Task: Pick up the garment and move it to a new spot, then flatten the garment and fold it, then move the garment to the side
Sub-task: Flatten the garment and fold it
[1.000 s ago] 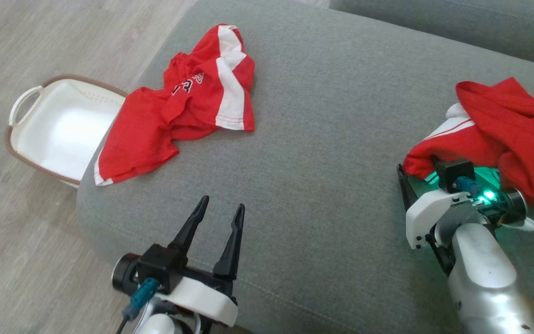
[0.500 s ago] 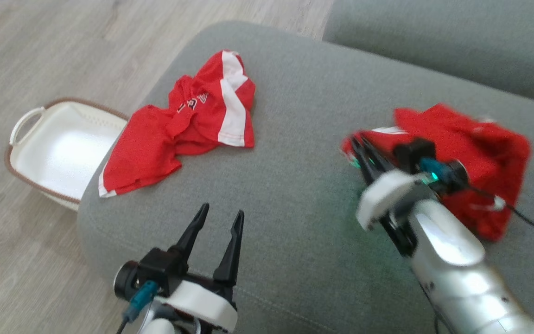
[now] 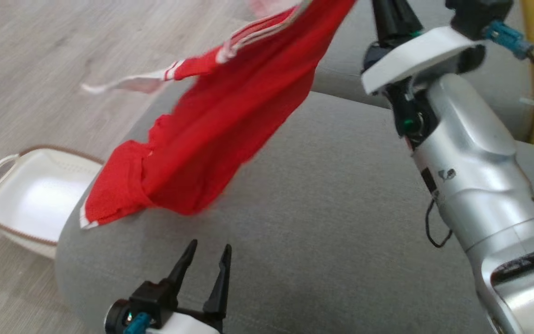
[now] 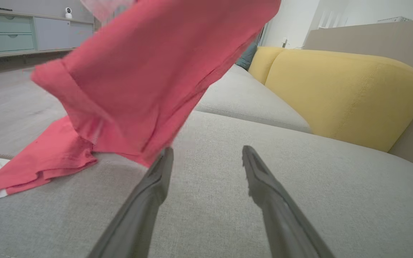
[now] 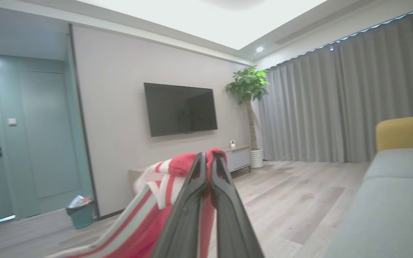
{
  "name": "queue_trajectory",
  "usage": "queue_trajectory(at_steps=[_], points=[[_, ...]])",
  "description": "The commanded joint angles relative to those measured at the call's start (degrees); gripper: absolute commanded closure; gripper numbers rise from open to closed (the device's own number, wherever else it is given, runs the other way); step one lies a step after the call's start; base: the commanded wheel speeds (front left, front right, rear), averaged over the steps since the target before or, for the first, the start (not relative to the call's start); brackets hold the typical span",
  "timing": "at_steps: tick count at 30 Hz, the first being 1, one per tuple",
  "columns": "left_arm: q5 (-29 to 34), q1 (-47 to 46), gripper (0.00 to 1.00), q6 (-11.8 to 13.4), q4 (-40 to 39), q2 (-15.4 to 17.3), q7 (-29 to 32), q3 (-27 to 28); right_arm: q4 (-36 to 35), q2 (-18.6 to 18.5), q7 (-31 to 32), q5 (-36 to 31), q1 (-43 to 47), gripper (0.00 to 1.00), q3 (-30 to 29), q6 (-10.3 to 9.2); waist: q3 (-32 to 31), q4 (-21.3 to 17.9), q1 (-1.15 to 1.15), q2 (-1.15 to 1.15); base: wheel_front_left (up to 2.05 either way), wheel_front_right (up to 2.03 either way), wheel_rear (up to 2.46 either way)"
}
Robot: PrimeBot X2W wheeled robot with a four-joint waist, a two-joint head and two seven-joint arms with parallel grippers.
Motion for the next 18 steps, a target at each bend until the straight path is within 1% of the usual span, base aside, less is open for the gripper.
queue_trajectory(at_steps=[1, 3, 6, 10, 14, 15, 16, 17, 18], points=[[0.1, -2.4, 0.00, 0.5, -2.9, 0.0, -0.7, 2.2, 1.3, 0.5, -0.6, -1.9, -0.4, 1.00, -1.7, -0.05, 0.2, -1.9, 0.00, 0.00, 0.00, 0.00, 0.00], [-0.1, -2.4, 0.00, 0.3, -3.3, 0.0, -0.7, 2.4, 4.0, -0.6, -0.3, -3.2, 0.7, 1.00, -4.1, -0.05, 1.5, -3.0, 0.00, 0.00, 0.00, 0.00, 0.00], [-0.2, -3.4, 0.00, -0.2, -3.7, 0.0, -0.7, 2.4, 7.4, -6.0, 1.0, -6.3, 2.8, 1.00, -6.0, -0.05, 4.1, -4.4, 0.00, 0.00, 0.00, 0.00, 0.00], [0.0, -5.4, 0.00, -0.5, -4.1, -0.1, -0.7, 3.2, 13.4, -14.2, 2.9, -8.4, 5.4, 1.00, -10.3, -0.05, 8.3, -6.3, 0.00, 0.00, 0.00, 0.00, 0.00], [0.2, -7.7, 0.00, -1.3, -3.8, -0.3, -0.7, 3.3, 20.2, -20.5, 5.1, -11.5, 6.2, 1.00, -12.8, -0.05, 12.1, -7.7, 0.00, 0.00, 0.00, 0.00, 0.00], [0.2, -7.7, 0.00, -1.3, -3.8, -0.3, -0.7, 3.3, 20.2, -20.5, 5.1, -11.5, 6.2, 1.00, -12.8, -0.05, 12.1, -7.7, 0.00, 0.00, 0.00, 0.00, 0.00], [0.2, -8.3, 0.00, -1.5, -3.8, -0.3, -0.7, 3.3, 22.0, -21.8, 5.0, -12.4, 5.8, 0.35, -13.7, -0.05, 12.9, -8.1, 0.00, 0.00, 0.00, 0.00, 0.00], [0.2, -8.9, 0.00, -1.6, -3.8, -0.4, -0.7, 3.4, 23.8, -22.9, 4.6, -12.9, 5.3, 0.00, -15.1, -0.05, 13.5, -8.4, 0.00, 0.00, 0.00, 0.00, 0.00], [0.2, -9.4, 0.00, -1.7, -3.7, -0.4, -0.7, 3.4, 25.4, -24.2, 4.1, -13.7, 4.9, 0.00, -16.5, -0.05, 14.1, -8.7, 0.00, 0.00, 0.00, 0.00, 0.00]])
